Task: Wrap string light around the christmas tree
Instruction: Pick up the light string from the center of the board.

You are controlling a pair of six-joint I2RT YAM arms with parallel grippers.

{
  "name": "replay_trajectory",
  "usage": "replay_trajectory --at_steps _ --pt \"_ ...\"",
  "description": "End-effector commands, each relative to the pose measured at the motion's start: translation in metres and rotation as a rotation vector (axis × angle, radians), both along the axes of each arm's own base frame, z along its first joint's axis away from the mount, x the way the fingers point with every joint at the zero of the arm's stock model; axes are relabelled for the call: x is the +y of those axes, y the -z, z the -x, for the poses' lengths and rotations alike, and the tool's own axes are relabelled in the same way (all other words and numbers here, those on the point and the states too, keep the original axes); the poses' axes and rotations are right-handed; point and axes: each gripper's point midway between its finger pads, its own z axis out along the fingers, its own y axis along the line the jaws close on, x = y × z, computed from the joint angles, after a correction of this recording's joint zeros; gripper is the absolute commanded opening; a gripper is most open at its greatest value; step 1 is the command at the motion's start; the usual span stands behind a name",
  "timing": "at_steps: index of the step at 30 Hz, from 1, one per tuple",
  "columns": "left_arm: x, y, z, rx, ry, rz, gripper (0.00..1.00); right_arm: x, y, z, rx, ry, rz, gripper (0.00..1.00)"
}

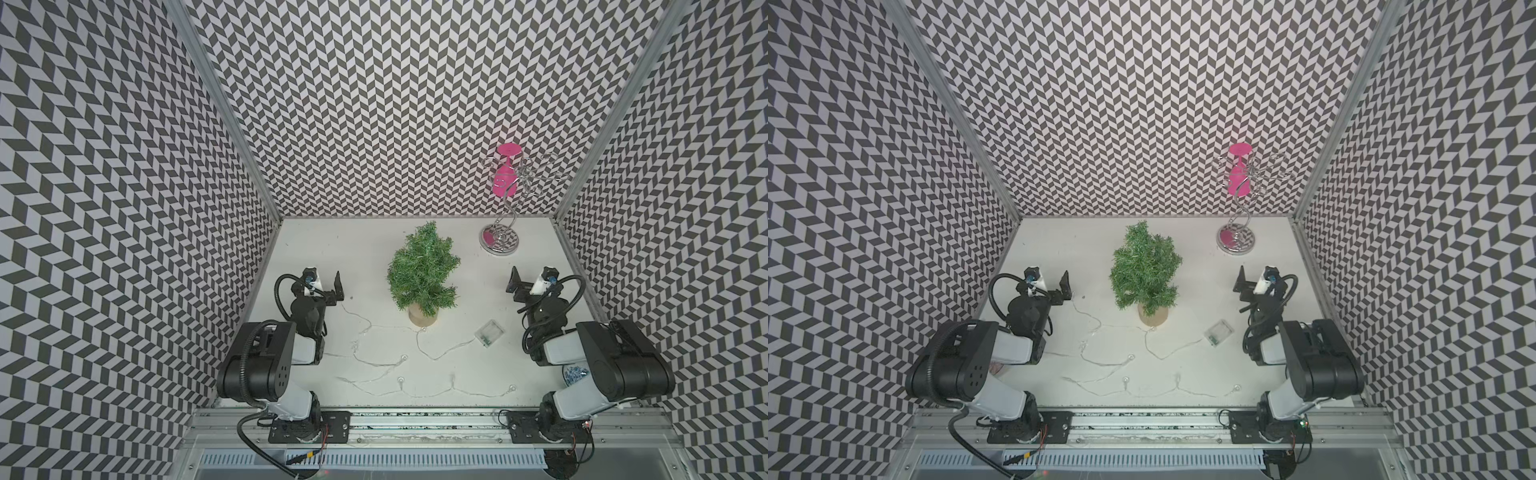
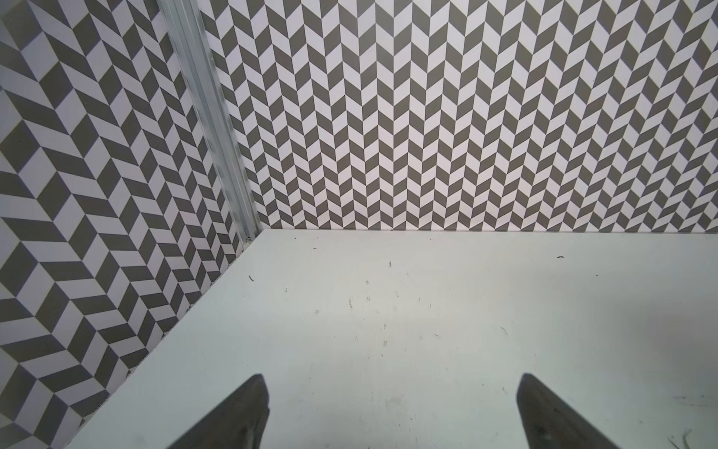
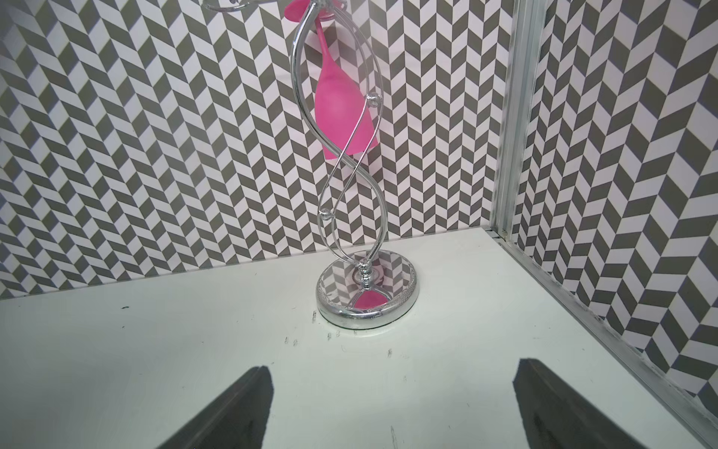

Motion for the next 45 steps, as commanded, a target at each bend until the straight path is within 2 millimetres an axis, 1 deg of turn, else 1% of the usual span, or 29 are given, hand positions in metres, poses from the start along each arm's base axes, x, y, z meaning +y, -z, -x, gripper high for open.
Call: replay_trajectory --at_steps 1,42,44,45 --pt "-0.0030 -0.0020 -0.0016 -0.007 0.012 -0.002 1.00 0.0018 -0.0080 0.0004 -0.038 -0.004 0.008 0.99" --pt "-0.0024 -0.0028 -0.0020 -0.007 0.011 -0.001 1.00 0.0021 -0.0077 0.0004 -0.037 -0.005 0.007 0.99" --pt "-0.0060 -0.0051 -0.0037 -0.011 0.030 -0.007 1.00 0.0019 -0.0080 0.0004 -0.037 -0.005 0.007 0.99" --pt "-0.0089 -0.0065 -0.0061 0.004 0.044 -0.013 1.00 0.0015 -0.0041 0.0042 -0.028 -0.005 0.008 0.99"
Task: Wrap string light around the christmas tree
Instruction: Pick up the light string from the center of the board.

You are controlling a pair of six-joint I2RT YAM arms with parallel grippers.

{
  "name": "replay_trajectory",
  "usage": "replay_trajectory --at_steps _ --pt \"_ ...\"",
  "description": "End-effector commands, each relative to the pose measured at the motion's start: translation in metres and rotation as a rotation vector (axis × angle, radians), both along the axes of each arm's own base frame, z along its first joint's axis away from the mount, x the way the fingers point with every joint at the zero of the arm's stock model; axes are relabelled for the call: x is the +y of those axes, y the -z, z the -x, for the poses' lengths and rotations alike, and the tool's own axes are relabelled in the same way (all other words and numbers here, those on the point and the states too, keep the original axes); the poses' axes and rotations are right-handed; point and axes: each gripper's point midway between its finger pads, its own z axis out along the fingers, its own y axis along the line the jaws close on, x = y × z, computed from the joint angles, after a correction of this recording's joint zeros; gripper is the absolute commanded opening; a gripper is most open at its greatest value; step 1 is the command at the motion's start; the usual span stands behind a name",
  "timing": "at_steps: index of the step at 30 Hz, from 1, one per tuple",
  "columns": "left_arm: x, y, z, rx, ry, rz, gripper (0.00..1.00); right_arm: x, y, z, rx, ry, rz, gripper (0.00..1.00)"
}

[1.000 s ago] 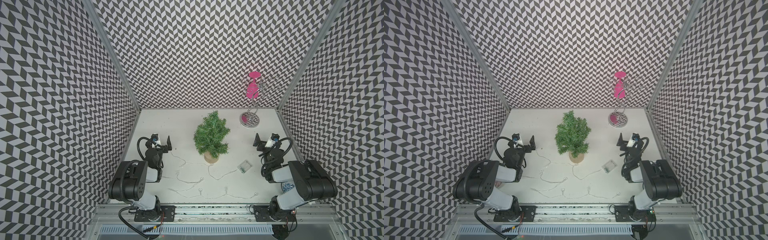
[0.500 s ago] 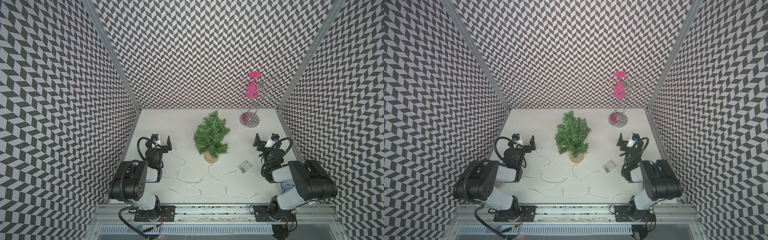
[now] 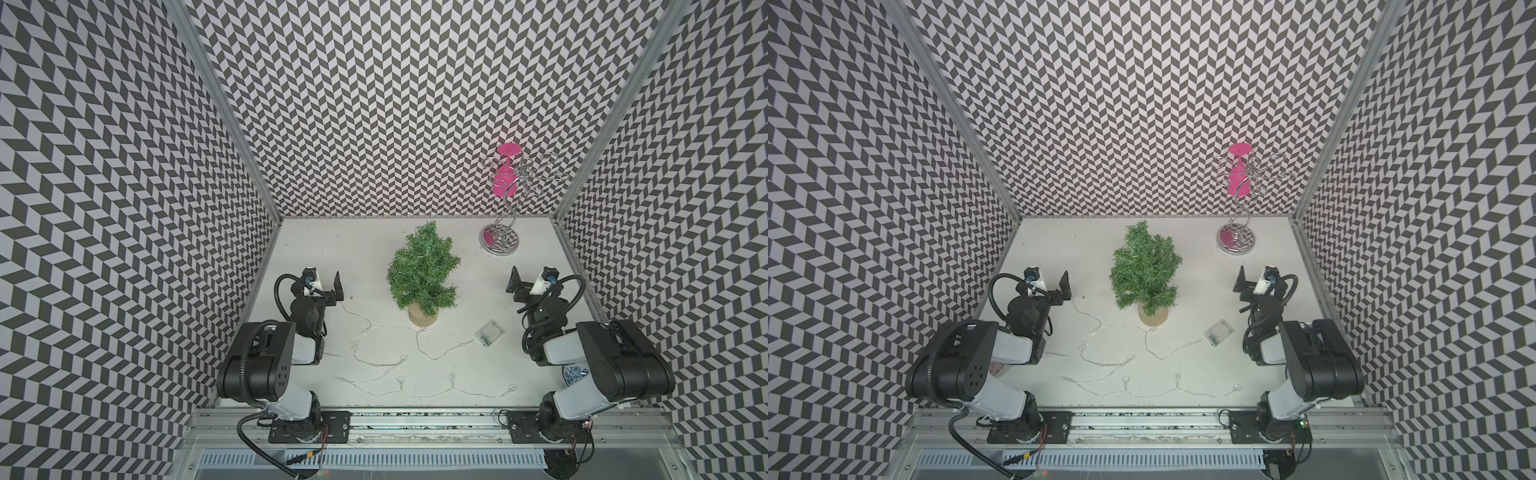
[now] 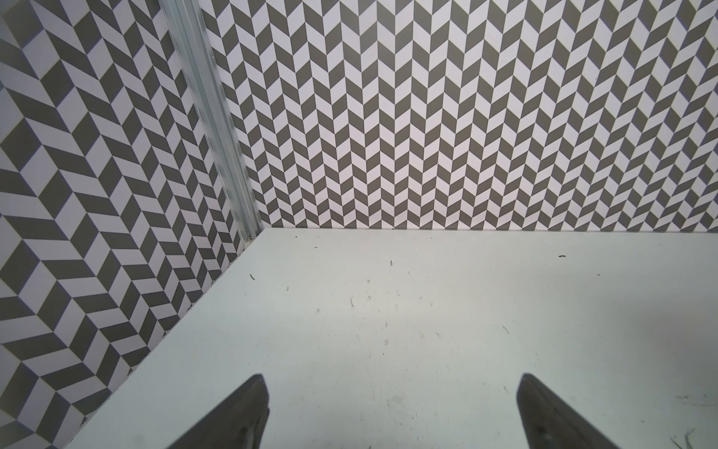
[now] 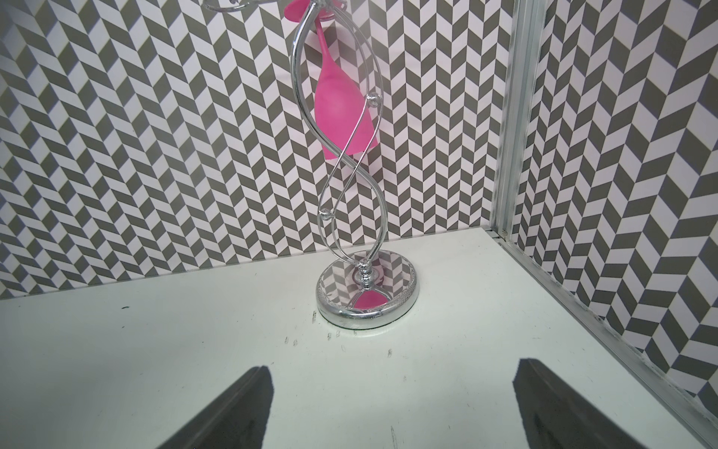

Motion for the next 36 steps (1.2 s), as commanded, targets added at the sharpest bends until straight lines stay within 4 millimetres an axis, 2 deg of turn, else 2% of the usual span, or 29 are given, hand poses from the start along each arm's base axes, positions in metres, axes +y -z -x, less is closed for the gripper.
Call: replay_trajectory --at_steps 1,5,7,9,12,15,19,22,26,28,31,33,36 --pt "-0.009 -0.011 -0.009 0.010 0.043 -0.019 0.99 0.002 0.000 0.009 -0.021 -0.008 0.007 0.99" --pt "-0.011 -0.037 -0.027 0.100 0.044 -0.011 1.00 0.004 -0.017 0.015 -0.050 -0.021 0.015 0.99" --pt "-0.012 -0.053 -0.029 0.137 0.049 0.006 1.00 0.001 -0.026 0.016 -0.044 -0.002 0.014 0.99" --pt "-0.013 -0.067 -0.029 0.175 0.054 0.017 0.99 -0.003 -0.043 0.014 -0.054 0.020 -0.005 0.99" --pt "-0.007 -0.077 -0.027 0.281 0.009 0.040 1.00 -0.004 -0.063 0.006 -0.035 0.029 -0.050 0.99" --pt "-0.005 -0.081 -0.023 0.397 -0.011 0.077 0.99 -0.002 -0.070 -0.005 0.051 0.026 -0.114 0.99" --pt "-0.005 -0.069 -0.014 0.606 -0.029 0.190 0.97 0.001 -0.075 -0.015 0.131 0.020 -0.160 0.99" --pt "-0.001 -0.051 -0.003 0.772 -0.035 0.330 0.98 0.010 -0.078 -0.017 0.161 -0.027 -0.194 0.99" --pt "0.009 -0.025 0.017 0.880 -0.043 0.576 0.96 0.019 -0.081 -0.013 0.158 -0.078 -0.238 0.99" --pt "0.024 -0.010 0.028 0.926 -0.087 0.716 0.89 0.022 -0.081 -0.011 0.161 -0.093 -0.253 0.99" --pt "0.034 0.016 0.035 1.003 -0.144 0.794 0.83 0.023 -0.079 -0.011 0.163 -0.096 -0.262 0.99" --pt "0.038 0.012 0.030 0.972 -0.146 0.824 0.80 0.023 -0.081 -0.012 0.152 -0.100 -0.251 0.99" --pt "0.053 -0.003 0.024 0.909 -0.187 0.720 0.76 0.024 -0.084 -0.014 0.143 -0.109 -0.219 0.99"
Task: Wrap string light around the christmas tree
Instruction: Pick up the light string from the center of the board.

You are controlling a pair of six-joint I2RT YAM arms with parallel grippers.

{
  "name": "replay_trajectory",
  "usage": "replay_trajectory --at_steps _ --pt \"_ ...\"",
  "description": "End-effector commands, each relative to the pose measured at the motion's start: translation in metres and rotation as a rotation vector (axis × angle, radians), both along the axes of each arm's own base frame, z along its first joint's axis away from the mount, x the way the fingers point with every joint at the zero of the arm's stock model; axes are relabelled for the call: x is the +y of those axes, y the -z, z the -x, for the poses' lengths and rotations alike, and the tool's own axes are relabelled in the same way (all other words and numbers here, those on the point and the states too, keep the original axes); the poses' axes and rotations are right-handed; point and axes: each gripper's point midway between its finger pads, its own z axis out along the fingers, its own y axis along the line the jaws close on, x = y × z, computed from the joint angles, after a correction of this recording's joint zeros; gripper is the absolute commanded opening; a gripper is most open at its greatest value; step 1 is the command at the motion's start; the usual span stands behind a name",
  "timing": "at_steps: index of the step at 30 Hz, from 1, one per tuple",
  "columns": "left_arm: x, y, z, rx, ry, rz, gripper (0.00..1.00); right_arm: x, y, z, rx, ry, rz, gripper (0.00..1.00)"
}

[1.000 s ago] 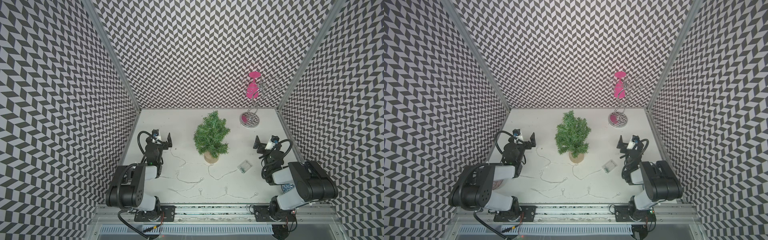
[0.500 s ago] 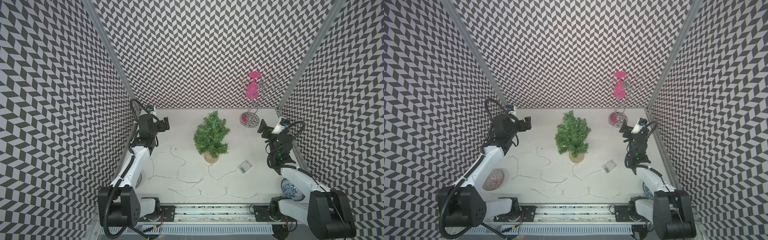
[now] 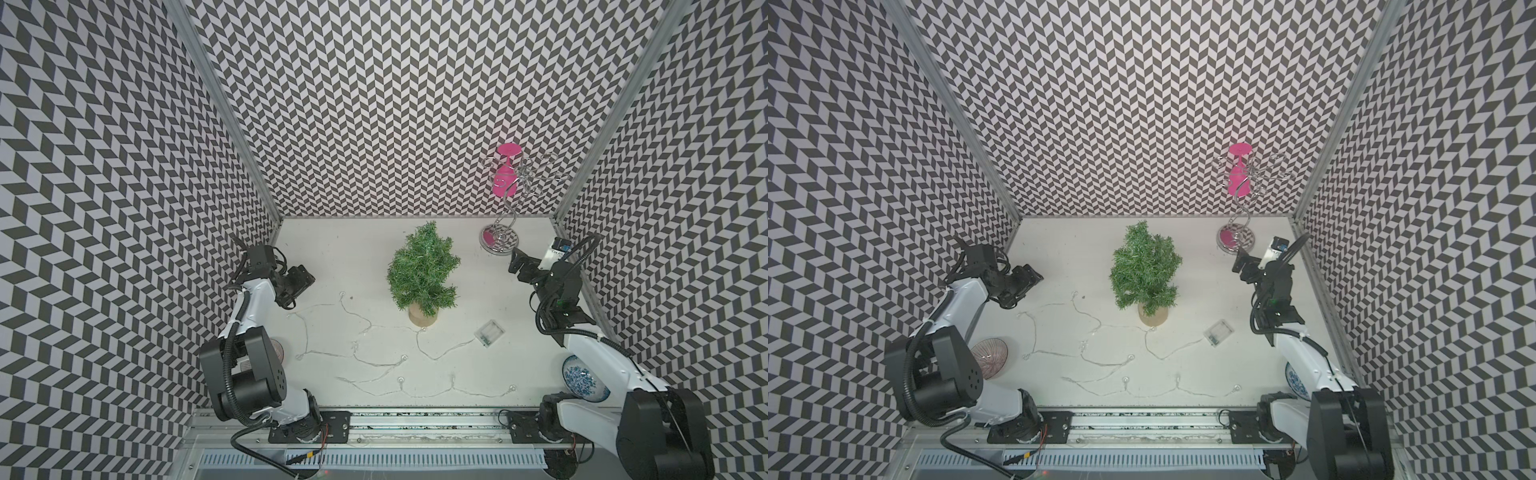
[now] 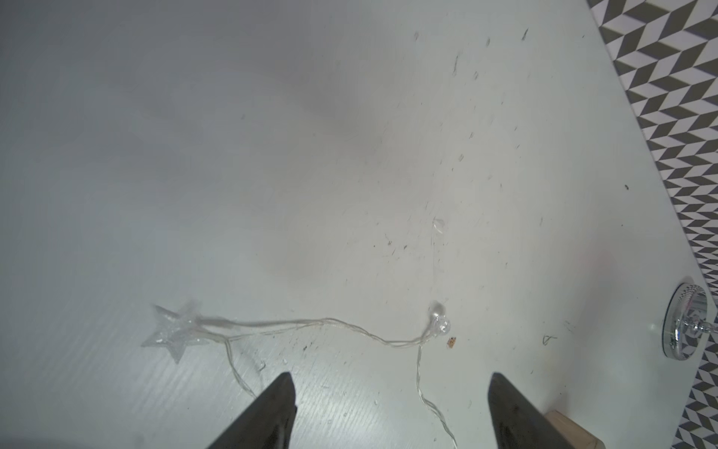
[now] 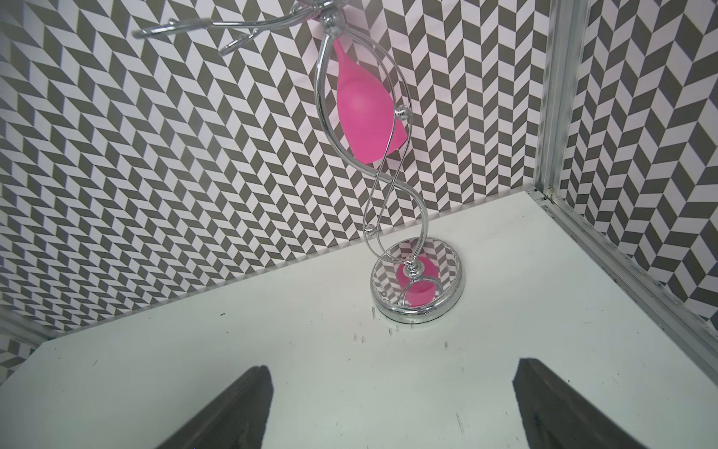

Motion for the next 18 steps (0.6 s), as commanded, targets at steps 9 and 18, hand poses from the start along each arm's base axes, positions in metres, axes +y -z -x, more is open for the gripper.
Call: replay_trajectory --at_steps 9,18 --pt "0.015 0.017 0.029 0.122 -0.024 -0.113 0.69 0.009 -0.005 -0.005 -0.043 -0.040 -0.033 0.99" --pt "0.019 0.039 0.037 0.178 -0.055 -0.120 0.64 0.040 -0.010 0.000 -0.012 -0.177 -0.009 0.99"
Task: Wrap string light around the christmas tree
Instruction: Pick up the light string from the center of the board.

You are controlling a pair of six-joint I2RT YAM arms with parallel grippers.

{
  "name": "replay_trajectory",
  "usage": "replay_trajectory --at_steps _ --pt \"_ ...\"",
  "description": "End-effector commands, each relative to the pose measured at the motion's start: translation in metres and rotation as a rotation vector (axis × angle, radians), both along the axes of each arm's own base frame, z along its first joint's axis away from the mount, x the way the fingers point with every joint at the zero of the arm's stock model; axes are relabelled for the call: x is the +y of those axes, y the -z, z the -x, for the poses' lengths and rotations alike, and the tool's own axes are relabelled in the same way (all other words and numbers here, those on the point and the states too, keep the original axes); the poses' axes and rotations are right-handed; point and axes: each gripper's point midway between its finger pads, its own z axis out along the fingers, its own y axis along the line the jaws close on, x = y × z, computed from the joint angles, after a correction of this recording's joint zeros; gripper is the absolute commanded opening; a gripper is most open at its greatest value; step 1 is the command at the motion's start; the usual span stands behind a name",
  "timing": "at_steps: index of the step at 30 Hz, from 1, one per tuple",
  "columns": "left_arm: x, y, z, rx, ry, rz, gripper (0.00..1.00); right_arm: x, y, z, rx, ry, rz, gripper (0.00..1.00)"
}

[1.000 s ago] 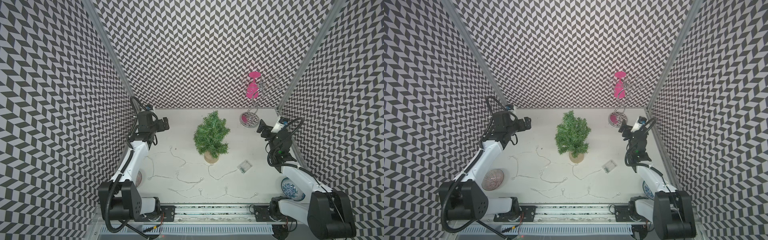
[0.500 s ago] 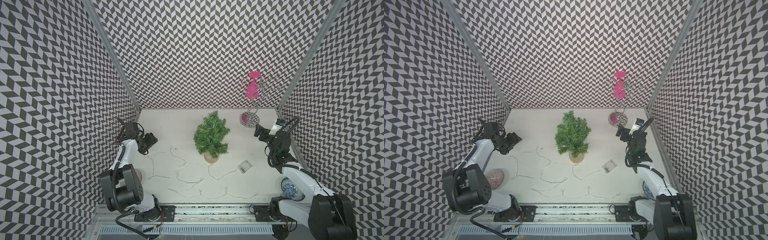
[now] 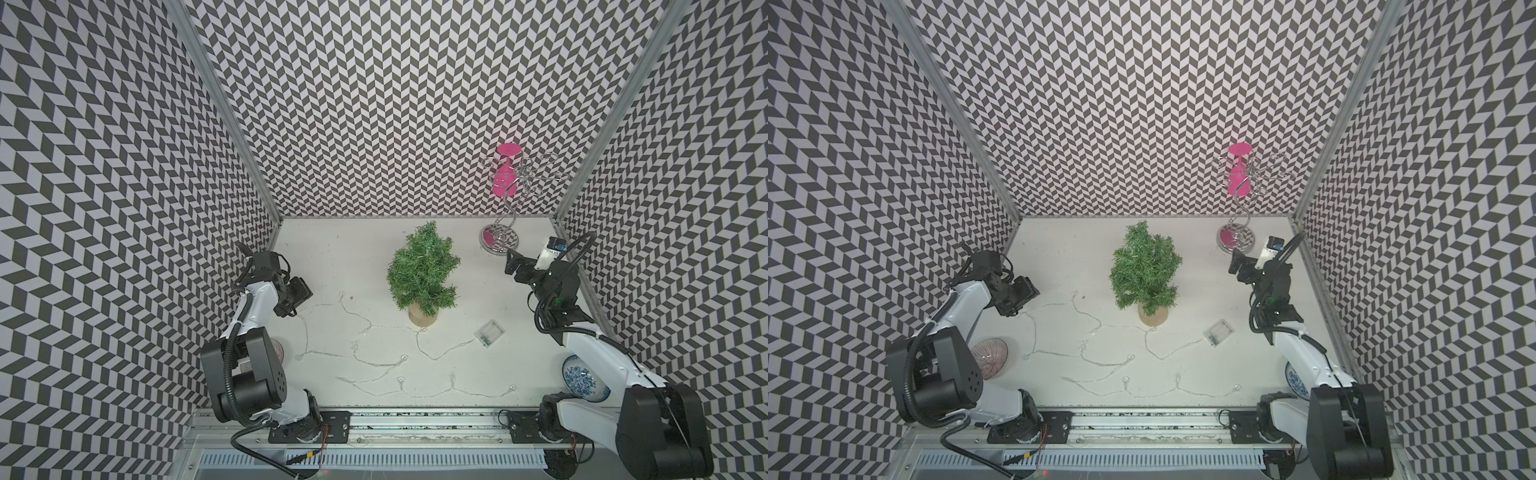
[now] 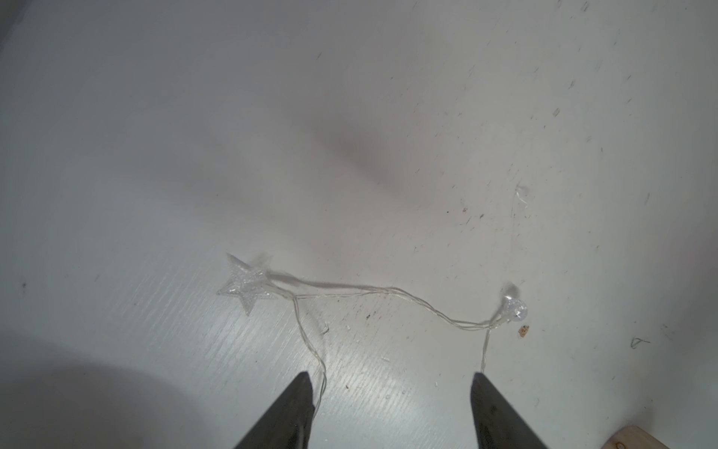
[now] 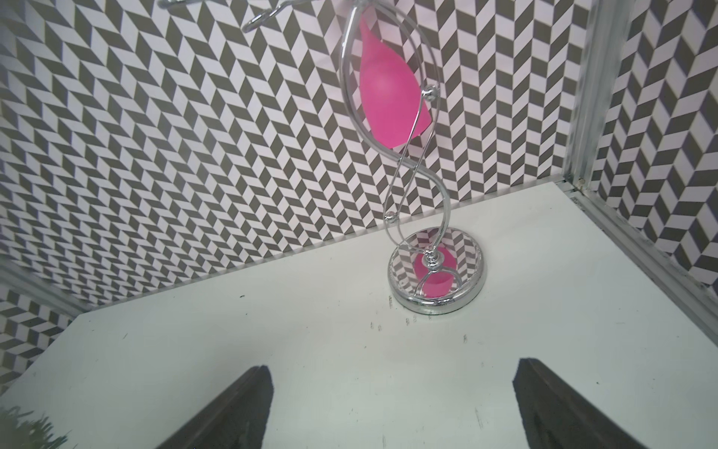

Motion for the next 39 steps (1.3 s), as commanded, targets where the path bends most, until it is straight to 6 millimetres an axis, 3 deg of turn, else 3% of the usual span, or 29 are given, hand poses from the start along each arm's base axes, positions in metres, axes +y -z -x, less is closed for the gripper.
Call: replay_trajectory --at_steps 1,6,11,19,30,39 --pt "0.005 0.014 0.008 0.053 -0.029 -0.008 0.64 0.021 -0.014 0.004 -0.032 -0.084 -0.011 0.99" --pt "0.008 0.022 0.007 0.088 -0.034 -0.014 0.59 0.030 -0.003 0.020 0.103 -0.087 -0.121 0.99" --pt "0.018 0.024 0.010 0.123 -0.023 -0.065 0.58 0.038 0.021 0.054 0.251 -0.120 -0.172 0.99" --pt "0.025 0.030 0.011 0.138 -0.010 -0.080 0.52 0.052 0.029 0.099 0.285 -0.215 -0.232 0.99" --pt "0.010 0.052 0.018 0.170 0.027 -0.004 0.38 0.052 0.026 0.100 0.271 -0.230 -0.200 0.99" --pt "0.012 0.061 0.025 0.218 0.041 -0.036 0.36 0.052 0.026 0.099 0.264 -0.228 -0.190 0.99"
